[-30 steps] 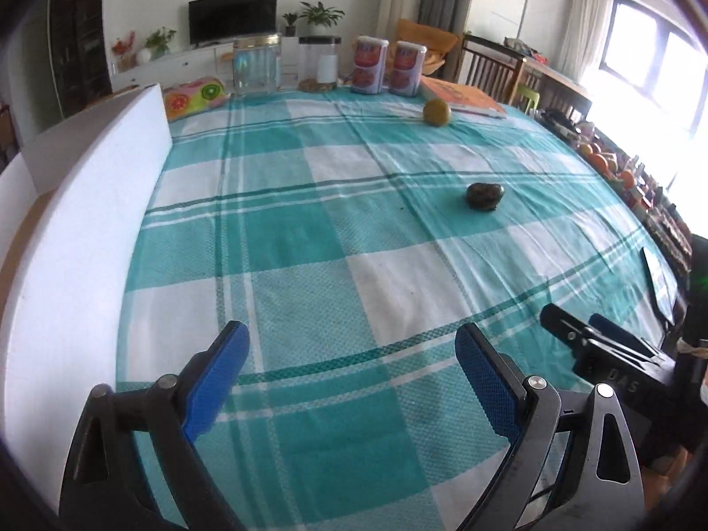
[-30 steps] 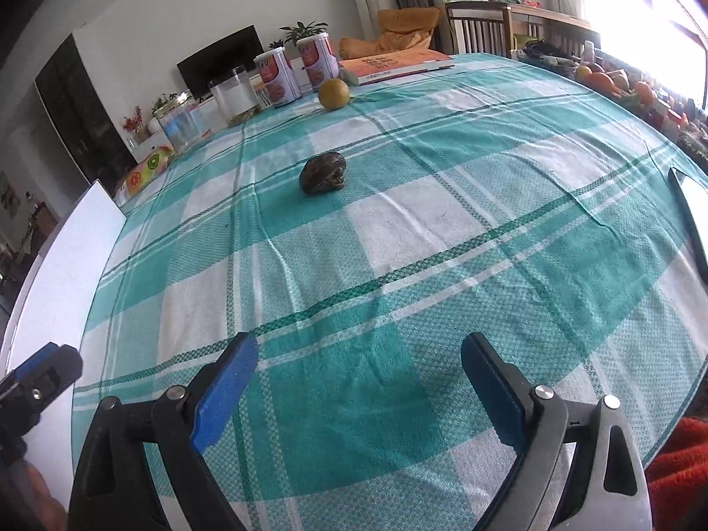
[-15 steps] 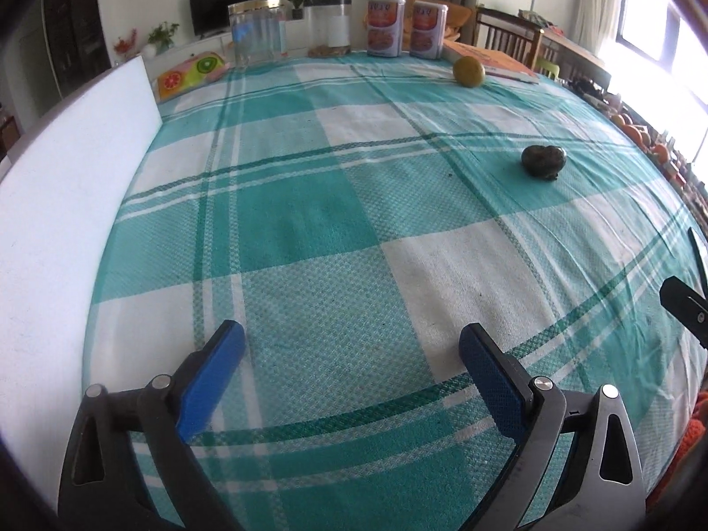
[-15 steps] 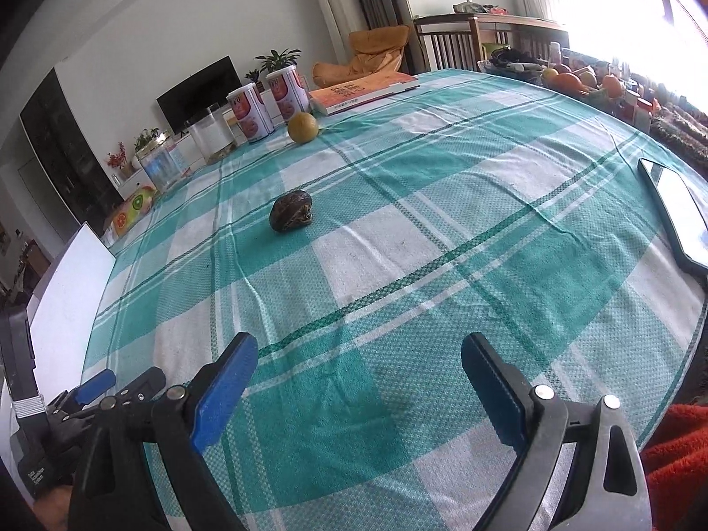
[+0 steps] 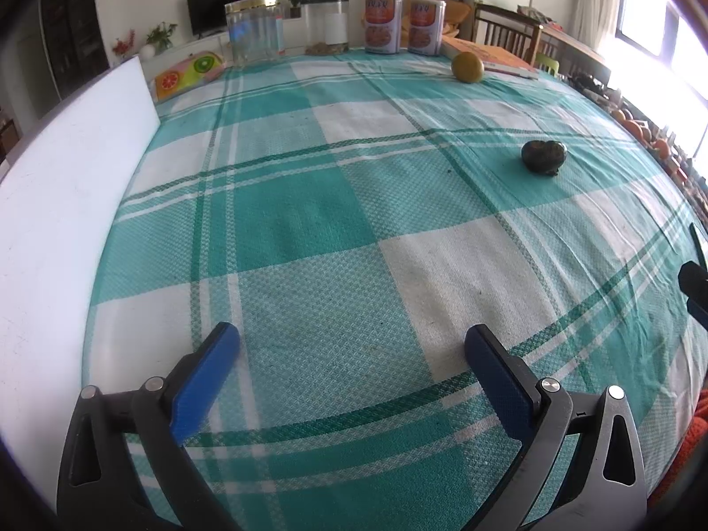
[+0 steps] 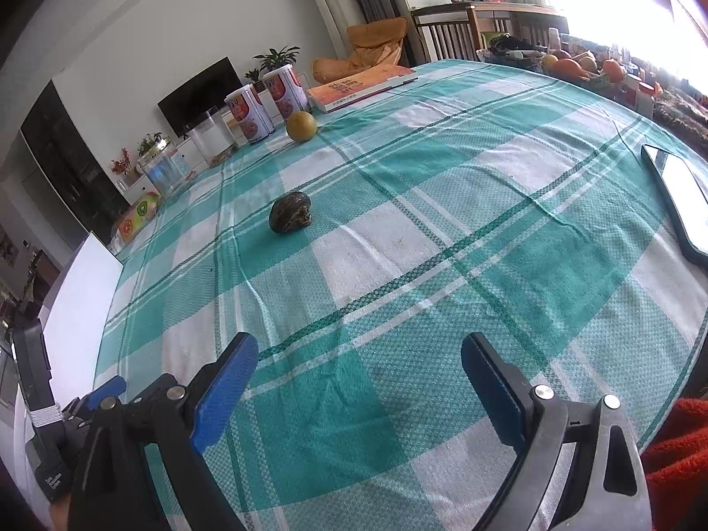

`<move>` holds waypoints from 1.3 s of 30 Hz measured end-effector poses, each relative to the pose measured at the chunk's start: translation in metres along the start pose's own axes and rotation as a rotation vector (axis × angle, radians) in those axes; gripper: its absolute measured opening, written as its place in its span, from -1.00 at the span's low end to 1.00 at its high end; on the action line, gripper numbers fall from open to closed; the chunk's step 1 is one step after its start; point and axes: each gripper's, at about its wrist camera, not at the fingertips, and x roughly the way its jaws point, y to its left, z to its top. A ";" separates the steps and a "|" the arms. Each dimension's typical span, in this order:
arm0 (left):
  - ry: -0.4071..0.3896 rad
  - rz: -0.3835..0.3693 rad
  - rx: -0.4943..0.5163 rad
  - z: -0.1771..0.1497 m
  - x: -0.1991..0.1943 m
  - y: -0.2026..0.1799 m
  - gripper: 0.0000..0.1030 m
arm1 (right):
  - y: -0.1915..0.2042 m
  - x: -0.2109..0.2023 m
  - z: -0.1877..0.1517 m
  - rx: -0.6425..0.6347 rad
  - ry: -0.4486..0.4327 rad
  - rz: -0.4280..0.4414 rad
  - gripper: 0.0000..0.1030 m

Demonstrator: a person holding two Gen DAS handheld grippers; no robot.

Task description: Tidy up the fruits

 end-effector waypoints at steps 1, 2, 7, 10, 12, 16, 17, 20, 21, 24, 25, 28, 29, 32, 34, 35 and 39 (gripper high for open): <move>0.007 -0.003 0.001 0.000 0.000 -0.001 0.96 | -0.005 -0.005 0.005 -0.009 -0.023 -0.016 0.80; 0.018 -0.020 -0.001 0.002 -0.001 -0.003 0.95 | -0.009 -0.008 0.009 -0.026 -0.037 -0.039 0.84; -0.018 -0.145 0.074 0.032 -0.012 -0.045 0.95 | -0.045 -0.001 0.014 0.125 -0.010 -0.050 0.85; -0.034 -0.193 0.142 0.065 -0.003 -0.083 0.95 | -0.047 0.001 0.014 0.140 -0.009 -0.038 0.85; -0.042 -0.209 0.172 0.085 0.010 -0.107 0.94 | -0.043 -0.002 0.014 0.126 -0.030 -0.038 0.85; -0.044 -0.177 0.210 0.106 0.045 -0.143 0.83 | -0.041 -0.003 0.014 0.115 -0.041 -0.032 0.85; -0.031 -0.167 0.214 0.108 0.053 -0.149 0.60 | -0.043 -0.003 0.014 0.122 -0.041 -0.029 0.85; -0.002 -0.178 0.222 0.110 0.068 -0.156 -0.01 | -0.048 -0.001 0.015 0.149 -0.034 -0.020 0.85; -0.007 -0.170 0.226 0.110 0.070 -0.157 -0.22 | -0.049 0.000 0.015 0.156 -0.027 -0.017 0.85; -0.060 -0.187 0.191 0.108 0.058 -0.146 -0.26 | -0.050 0.004 0.015 0.162 -0.014 -0.013 0.85; -0.070 -0.191 0.175 0.108 0.051 -0.139 -0.26 | -0.050 0.004 0.015 0.159 -0.014 -0.013 0.85; -0.078 -0.198 0.142 0.103 0.027 -0.118 -0.26 | -0.046 0.004 0.014 0.142 -0.016 -0.015 0.85; -0.081 -0.188 0.141 0.099 0.018 -0.109 -0.26 | -0.045 0.004 0.014 0.137 -0.015 -0.016 0.85; -0.082 -0.149 0.127 0.082 -0.004 -0.079 -0.26 | -0.041 0.004 0.014 0.118 -0.018 -0.022 0.85; -0.069 -0.127 0.099 0.069 -0.011 -0.057 -0.26 | -0.038 0.004 0.013 0.104 -0.021 -0.026 0.85; -0.061 -0.115 0.085 0.062 -0.013 -0.047 -0.26 | -0.037 0.004 0.013 0.097 -0.022 -0.028 0.85; -0.048 -0.064 0.044 0.041 -0.011 -0.017 -0.26 | -0.031 0.004 0.012 0.069 -0.024 -0.041 0.85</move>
